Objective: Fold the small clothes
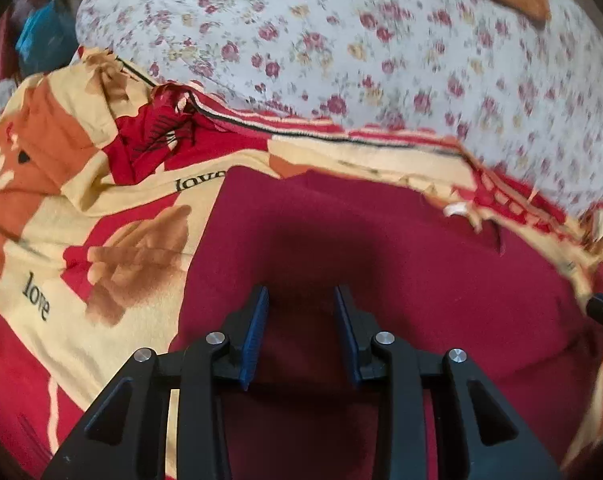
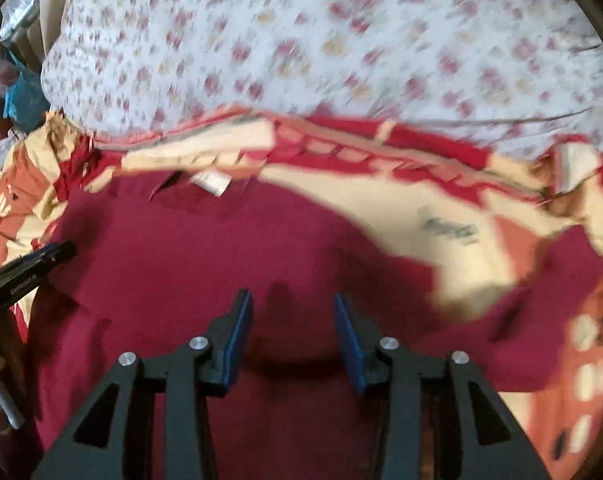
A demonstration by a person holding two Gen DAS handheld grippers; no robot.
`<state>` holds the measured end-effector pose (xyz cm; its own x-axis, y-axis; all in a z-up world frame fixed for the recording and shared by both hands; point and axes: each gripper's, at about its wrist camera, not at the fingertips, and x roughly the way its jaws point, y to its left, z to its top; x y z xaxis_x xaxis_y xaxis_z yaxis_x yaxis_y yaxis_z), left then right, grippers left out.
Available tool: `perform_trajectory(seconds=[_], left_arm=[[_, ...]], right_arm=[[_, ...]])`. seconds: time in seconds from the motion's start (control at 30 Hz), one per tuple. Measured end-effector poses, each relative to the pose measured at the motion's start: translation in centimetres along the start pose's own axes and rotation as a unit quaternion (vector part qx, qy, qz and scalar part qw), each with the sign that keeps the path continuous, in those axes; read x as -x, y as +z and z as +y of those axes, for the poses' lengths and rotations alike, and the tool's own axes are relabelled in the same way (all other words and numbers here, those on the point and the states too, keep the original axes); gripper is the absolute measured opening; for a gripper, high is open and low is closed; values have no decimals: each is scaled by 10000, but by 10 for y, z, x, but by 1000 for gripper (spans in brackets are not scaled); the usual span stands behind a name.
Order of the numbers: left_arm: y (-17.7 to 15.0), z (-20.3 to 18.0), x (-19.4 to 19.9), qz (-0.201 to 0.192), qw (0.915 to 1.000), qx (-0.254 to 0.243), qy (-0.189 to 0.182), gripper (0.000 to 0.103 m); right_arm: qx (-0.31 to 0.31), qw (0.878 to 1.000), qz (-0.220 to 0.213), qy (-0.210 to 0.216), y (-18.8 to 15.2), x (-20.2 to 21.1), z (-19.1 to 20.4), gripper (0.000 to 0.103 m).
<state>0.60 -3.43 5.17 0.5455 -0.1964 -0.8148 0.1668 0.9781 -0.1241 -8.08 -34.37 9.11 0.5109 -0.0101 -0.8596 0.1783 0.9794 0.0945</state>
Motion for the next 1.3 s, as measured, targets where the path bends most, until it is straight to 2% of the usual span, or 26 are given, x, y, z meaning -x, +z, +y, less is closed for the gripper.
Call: perform_trajectory(seconds=[0.03,0.1,0.2,0.37,0.47,0.57,0.6,0.7,0.77,0.83,0.97,1.1,1.23,1.3], left_arm=[[1,2,3,-42,10000,63,-61,13],[1,3,7,-114,9998,121,-111,13],[0,1,5,-75,9999,59,-74,13],[-2,-4,1,0,10000,5,-96,13],[-3,-7,0,-22,9999,-88,-51,13],[-3,-8,-2,4,9999,-135,-21,13],[-3,-8,-3,13,9999,-139,-23,13],[-2,-7,-4,10,9999,-124,-31,13],[-1,-5,-3,-8,10000,-85,-43,13],[0,-4,-2,-26,10000,-40,-50,13],[1,2,4,-123,9999,74,-69,13],[3,12,10,-207,9994,272,-97,13],[5,23,17,-303,9983,479,-158,13],[6,30,21,-381,9974,572,-197,13]], right_arm=[[-57,9999,-70,-113,3,9,-12,68],[-244,9987,-138,-422,12,21,-43,74],[-687,9934,-54,-920,25,27,-94,74],[-1519,9816,191,-1144,34,10,-162,74],[-1637,9796,467,-1068,37,-18,-178,74],[-1776,9728,810,-1246,32,-48,-188,74],[-1809,9720,819,-1258,31,-52,-190,68],[-1813,9711,689,-1390,23,-54,-197,15],[-1782,9750,504,-1229,20,-40,-197,10],[-1709,9784,281,-1133,21,-22,-193,9],[-1667,9848,-409,-254,34,37,-171,8],[-1123,9854,-881,932,59,91,-113,8],[-467,9727,-973,2056,76,124,-41,8],[-185,9587,-851,2708,81,129,-7,8]])
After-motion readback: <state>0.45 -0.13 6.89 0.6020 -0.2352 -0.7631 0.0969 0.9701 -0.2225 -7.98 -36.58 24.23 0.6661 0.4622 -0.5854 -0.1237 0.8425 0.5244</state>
